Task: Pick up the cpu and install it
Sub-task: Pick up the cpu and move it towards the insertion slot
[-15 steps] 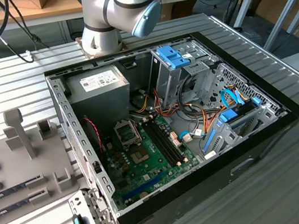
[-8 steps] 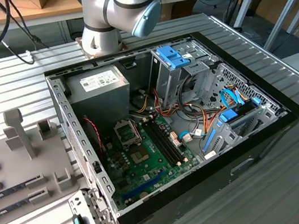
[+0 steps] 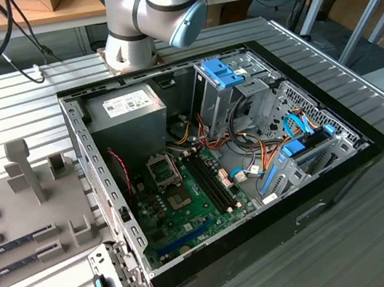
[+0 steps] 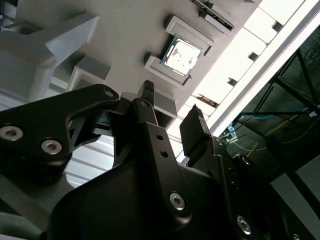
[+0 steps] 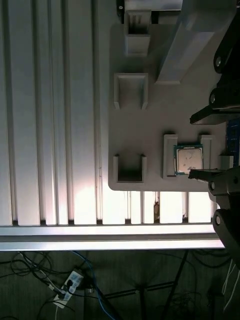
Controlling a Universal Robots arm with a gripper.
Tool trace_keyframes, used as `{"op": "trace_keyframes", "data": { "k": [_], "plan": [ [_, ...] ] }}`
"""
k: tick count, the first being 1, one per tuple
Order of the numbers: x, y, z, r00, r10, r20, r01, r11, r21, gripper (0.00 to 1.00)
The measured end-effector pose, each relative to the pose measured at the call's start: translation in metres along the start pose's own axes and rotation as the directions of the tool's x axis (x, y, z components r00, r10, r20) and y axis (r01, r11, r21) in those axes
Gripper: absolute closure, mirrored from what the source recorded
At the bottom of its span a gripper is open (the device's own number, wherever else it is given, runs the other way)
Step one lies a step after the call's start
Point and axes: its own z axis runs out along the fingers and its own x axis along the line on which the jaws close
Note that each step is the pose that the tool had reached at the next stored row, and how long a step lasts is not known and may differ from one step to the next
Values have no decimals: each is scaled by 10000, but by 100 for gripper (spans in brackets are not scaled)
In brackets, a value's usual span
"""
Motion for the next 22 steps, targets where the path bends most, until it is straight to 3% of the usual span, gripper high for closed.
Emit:
{"op": "trace_keyframes", "data": {
  "k": [22],
  "plan": [
    [24,-1,61,10000,0,0,0,10000,0,52]
  ]
}}
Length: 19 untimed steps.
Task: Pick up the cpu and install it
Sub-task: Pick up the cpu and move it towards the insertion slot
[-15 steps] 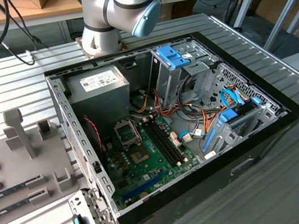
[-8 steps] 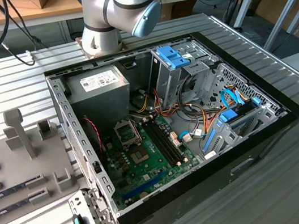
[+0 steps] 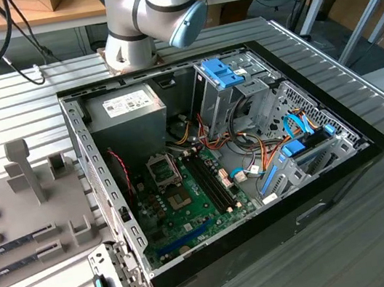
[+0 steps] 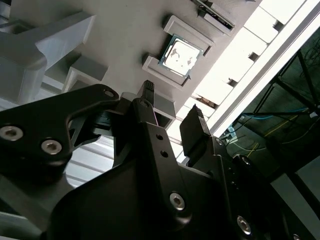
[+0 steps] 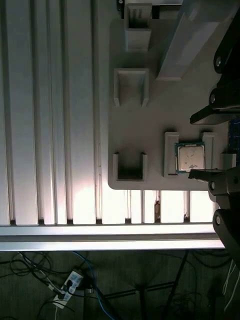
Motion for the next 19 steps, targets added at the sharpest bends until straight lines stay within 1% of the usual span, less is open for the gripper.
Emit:
{"op": "trace_keyframes", "data": {
  "k": [5,11,19],
  "plan": [
    [7,0,16,10000,0,1,0,10000,-1,52],
    [11,-2,54,10000,0,0,0,10000,0,52],
    [50,-20,95,10000,-63,1,63,10000,2,52]
  ]
}}
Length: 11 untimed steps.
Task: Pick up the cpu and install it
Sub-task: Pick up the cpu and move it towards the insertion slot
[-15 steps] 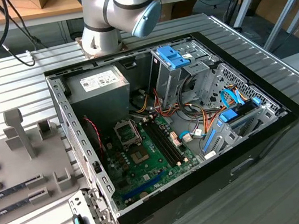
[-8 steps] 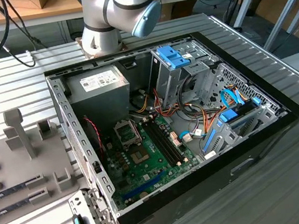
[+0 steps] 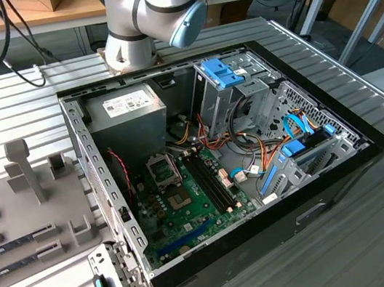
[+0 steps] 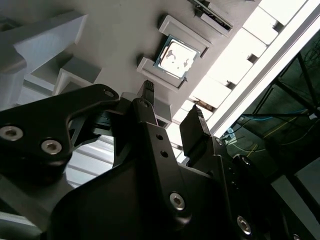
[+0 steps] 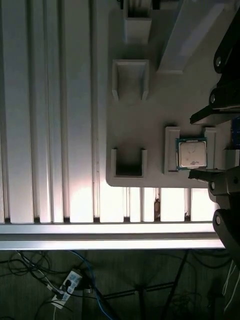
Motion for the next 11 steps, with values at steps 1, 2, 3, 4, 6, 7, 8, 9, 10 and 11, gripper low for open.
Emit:
{"op": "trace_keyframes", "data": {
  "k": [1,2,3,4,6,7,8,9,10,11],
  "plan": [
    [11,-8,8,10000,-14,0,14,10000,1,52],
    [19,-14,13,10000,-19,0,19,10000,1,52],
    [27,-22,28,10000,-26,2,26,10000,0,52],
    [28,-25,33,10000,-26,1,26,10000,1,52],
    [30,-28,42,10000,-26,-1,26,10000,1,52],
    [31,-30,47,10000,-27,-1,27,10000,2,52],
    [31,-31,58,10000,-26,-1,26,10000,2,52],
    [31,-31,66,10000,-26,-1,26,10000,1,52],
    [31,-31,72,10000,-26,1,26,10000,1,52],
    [31,-31,77,10000,-26,0,26,10000,1,52]
  ]
}}
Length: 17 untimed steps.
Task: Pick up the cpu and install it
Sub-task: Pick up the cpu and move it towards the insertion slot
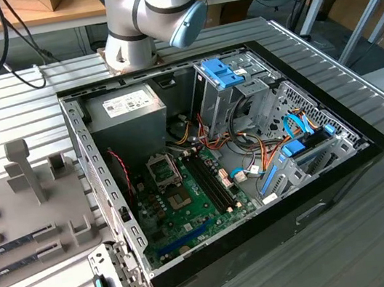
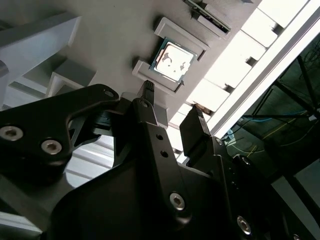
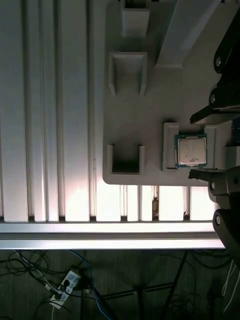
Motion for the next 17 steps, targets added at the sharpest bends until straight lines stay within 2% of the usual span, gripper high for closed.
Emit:
{"op": "trace_keyframes", "data": {
  "k": [7,13,14,15,16,17],
  "plan": [
    [-2,-2,42,10000,0,0,0,10000,0,52],
    [-2,-2,47,10000,0,-1,0,10000,1,52],
    [-2,-2,48,10000,0,-1,0,10000,1,51],
    [-2,-2,48,10000,0,-1,0,10000,1,45],
    [-2,-2,48,10000,0,0,0,10000,1,45],
    [-2,-2,49,10000,0,0,0,10000,1,39]
  ]
}}
